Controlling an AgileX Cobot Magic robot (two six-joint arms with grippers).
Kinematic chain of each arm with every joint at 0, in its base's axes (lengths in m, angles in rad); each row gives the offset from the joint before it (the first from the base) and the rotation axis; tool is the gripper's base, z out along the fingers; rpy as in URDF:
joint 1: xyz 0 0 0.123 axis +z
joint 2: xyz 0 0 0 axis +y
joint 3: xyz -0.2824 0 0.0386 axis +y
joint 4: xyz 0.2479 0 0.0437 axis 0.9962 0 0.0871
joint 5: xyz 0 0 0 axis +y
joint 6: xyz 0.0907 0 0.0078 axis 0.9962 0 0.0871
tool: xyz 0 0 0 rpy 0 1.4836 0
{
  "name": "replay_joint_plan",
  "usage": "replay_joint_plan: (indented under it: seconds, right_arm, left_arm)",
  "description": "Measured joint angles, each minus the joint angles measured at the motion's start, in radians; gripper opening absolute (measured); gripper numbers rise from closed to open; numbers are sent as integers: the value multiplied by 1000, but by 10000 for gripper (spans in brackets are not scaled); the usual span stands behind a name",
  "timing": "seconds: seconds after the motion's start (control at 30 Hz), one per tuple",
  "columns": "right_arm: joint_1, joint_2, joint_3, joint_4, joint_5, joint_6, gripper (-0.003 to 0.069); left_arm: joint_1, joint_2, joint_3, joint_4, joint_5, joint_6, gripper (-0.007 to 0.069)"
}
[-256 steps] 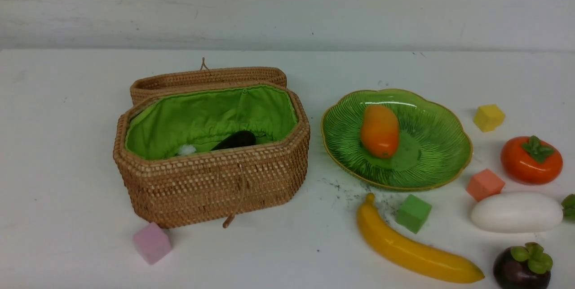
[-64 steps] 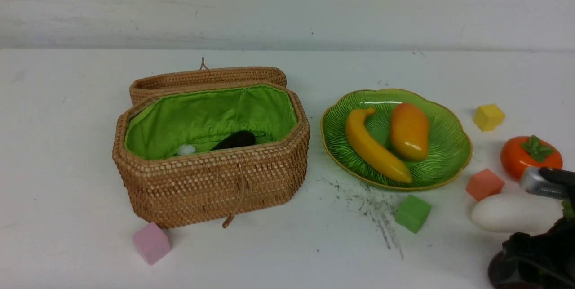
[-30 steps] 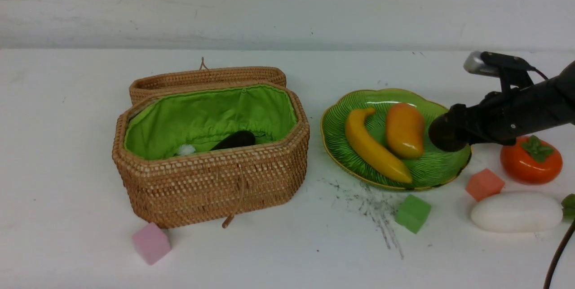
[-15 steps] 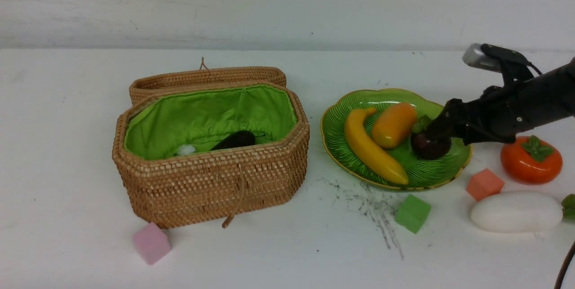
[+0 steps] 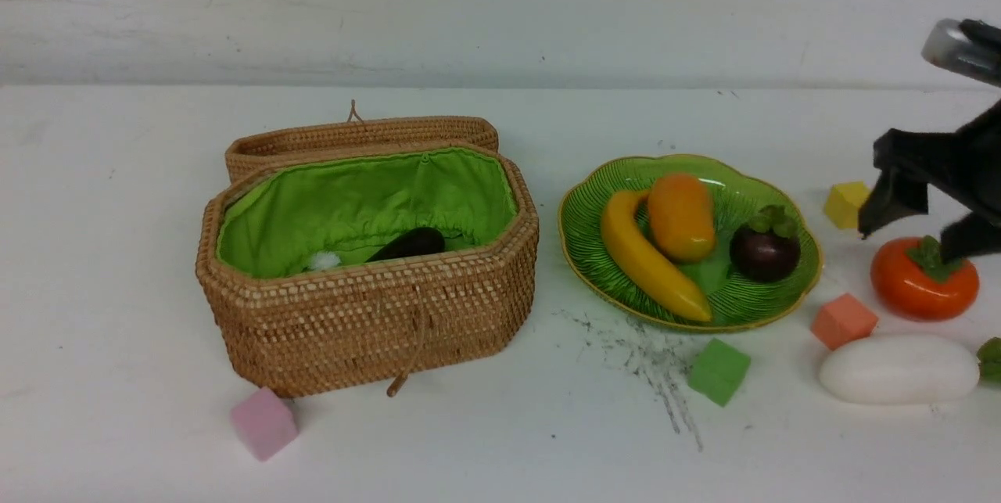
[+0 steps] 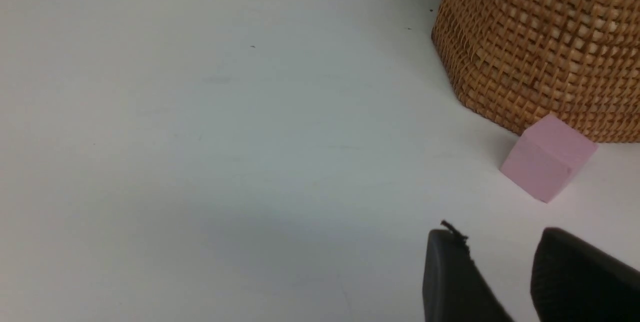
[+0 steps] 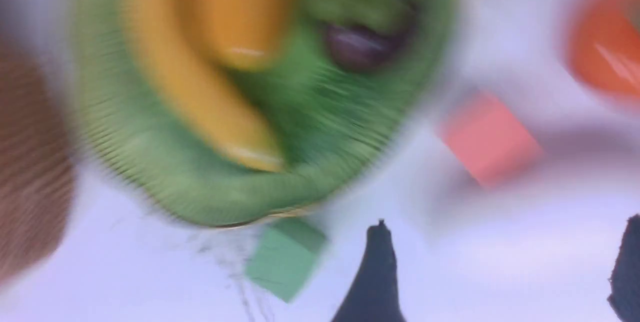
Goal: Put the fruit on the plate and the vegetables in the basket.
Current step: Take a daikon with your right arm and place it on the basket on the left.
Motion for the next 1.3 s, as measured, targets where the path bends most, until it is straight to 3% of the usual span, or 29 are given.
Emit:
replay_joint_plan:
  seconds: [0.07,0.1,0.17,0.23,0.27,0.3,0.47,0.73,1.3]
  right_arm:
    - [0,0,13,-76,39,233,590]
    - [0,0,16,-89,43,256,590]
    - [0,0,46,-142,62,526,590]
    - [0,0,78,-164,57,726,590]
    - [0,0,82,-165,53,763,590]
    - [0,0,115,-173,26,899,590]
    - [0,2,200,-185,-106,1146,590]
    - [0,92,215,-210,-217,1179,590]
    - [0,214,213,-204,-147,944,556]
  left_arm:
    - [0,0,0,0,0,0,238]
    - [0,0,0,0,0,0,238]
    - [0,0,0,0,0,0,238]
    - [0,0,0,0,-1,0,238]
    - [0,0,0,0,-1,0,238]
    - [0,0,0,0,-1,0,238]
    - [0,0,0,0,-1,0,238]
    - [0,0,0,0,-1,0,238]
    - [0,0,0,0,-1,0,238]
